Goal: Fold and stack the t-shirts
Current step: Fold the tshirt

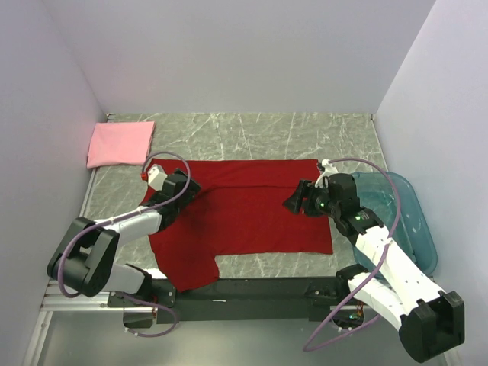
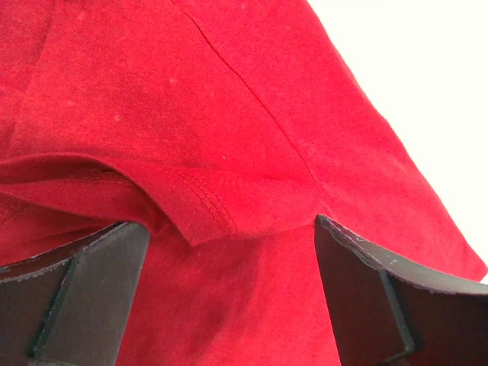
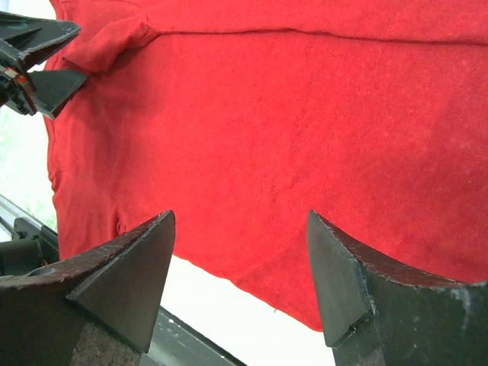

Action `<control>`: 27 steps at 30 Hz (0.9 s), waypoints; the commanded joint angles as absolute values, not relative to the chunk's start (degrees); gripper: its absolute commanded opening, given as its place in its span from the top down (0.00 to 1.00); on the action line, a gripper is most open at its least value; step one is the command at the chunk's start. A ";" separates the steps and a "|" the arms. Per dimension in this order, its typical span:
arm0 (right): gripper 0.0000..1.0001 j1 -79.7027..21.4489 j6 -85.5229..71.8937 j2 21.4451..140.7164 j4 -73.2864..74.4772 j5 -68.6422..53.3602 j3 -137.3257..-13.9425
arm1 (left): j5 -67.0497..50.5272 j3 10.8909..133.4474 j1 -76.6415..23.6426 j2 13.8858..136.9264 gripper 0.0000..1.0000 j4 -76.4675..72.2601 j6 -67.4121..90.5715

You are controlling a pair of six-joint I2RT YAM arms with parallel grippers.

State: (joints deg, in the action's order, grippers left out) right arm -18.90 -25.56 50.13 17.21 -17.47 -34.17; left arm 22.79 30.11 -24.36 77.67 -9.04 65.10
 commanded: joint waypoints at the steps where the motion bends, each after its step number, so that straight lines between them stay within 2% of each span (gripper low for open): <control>1: 0.24 -19.16 -24.44 49.83 15.20 -17.93 -33.93 | 22.59 32.78 -24.70 79.54 0.06 -11.78 63.63; 5: 0.24 -19.07 -24.26 49.40 15.73 -17.49 -33.84 | 22.24 34.97 -24.70 80.86 0.12 -11.78 63.28; 9: 0.24 -19.07 -24.26 49.22 15.91 -17.49 -33.75 | 22.41 37.08 -24.70 79.98 0.22 -10.46 62.93; 13: 0.24 -19.07 -24.08 49.04 15.91 -17.40 -33.75 | 23.29 38.93 -24.52 78.66 0.25 -10.11 61.97; 27: 0.25 -19.07 -23.64 48.16 17.23 -17.40 -33.58 | 15.39 49.47 -16.35 89.91 0.23 -8.26 56.53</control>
State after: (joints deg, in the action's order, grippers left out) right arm -18.90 -24.71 49.60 17.63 -17.45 -34.15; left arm 18.39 45.45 -17.85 88.84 -8.12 59.68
